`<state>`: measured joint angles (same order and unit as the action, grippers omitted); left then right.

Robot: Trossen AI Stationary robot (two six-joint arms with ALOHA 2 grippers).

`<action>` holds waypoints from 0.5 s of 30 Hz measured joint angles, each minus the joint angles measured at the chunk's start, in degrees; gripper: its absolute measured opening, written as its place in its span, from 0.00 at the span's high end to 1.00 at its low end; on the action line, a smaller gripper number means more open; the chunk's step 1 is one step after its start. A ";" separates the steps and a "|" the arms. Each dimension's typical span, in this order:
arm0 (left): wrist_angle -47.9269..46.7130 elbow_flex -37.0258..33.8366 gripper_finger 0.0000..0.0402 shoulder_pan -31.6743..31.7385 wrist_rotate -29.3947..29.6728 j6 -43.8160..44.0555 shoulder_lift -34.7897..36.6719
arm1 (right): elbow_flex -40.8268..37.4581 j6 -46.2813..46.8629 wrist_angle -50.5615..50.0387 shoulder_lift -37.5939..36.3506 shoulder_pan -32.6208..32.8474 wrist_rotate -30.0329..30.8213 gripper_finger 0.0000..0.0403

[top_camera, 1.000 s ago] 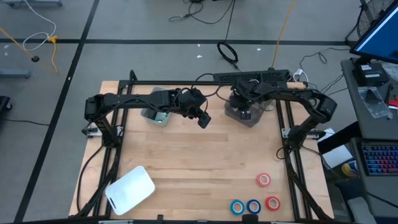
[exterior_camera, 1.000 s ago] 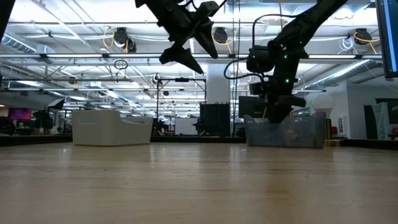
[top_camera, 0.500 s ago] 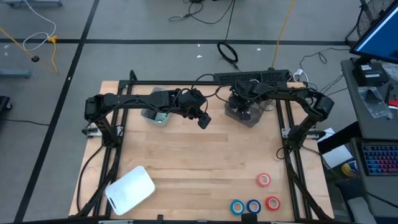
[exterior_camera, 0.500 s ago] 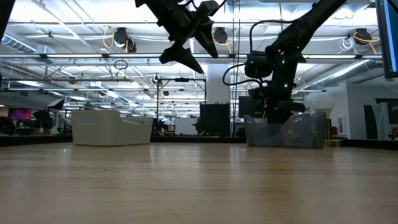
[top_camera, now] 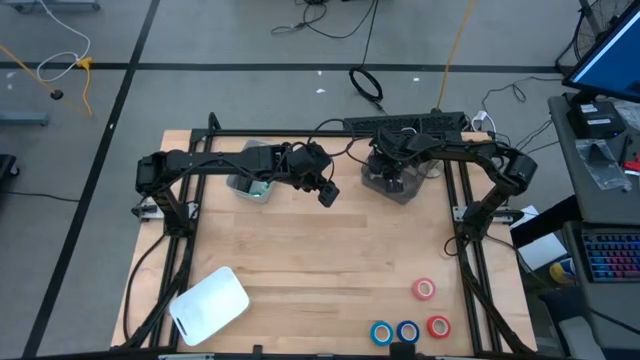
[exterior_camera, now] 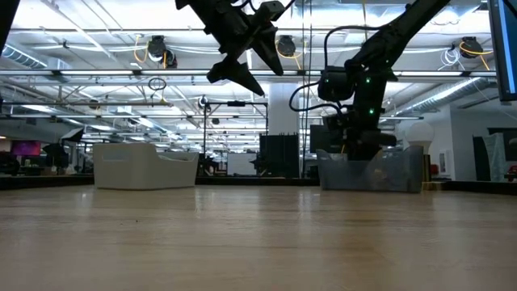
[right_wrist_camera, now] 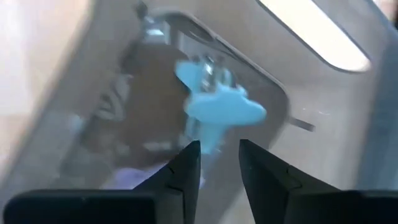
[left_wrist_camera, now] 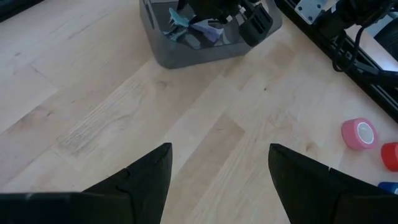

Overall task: Pick and place Stapler, Stapler remover, tape
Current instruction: Put the pink tape into the white bin

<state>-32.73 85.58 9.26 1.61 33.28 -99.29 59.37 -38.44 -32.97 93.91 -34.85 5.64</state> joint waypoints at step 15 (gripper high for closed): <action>-2.21 0.00 0.34 -0.30 0.08 -8.31 0.00 | 0.02 12.40 -15.46 -21.87 10.49 10.56 0.74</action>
<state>-34.95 85.58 8.96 1.69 24.96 -99.29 59.40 -26.04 -48.43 72.04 -24.35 16.21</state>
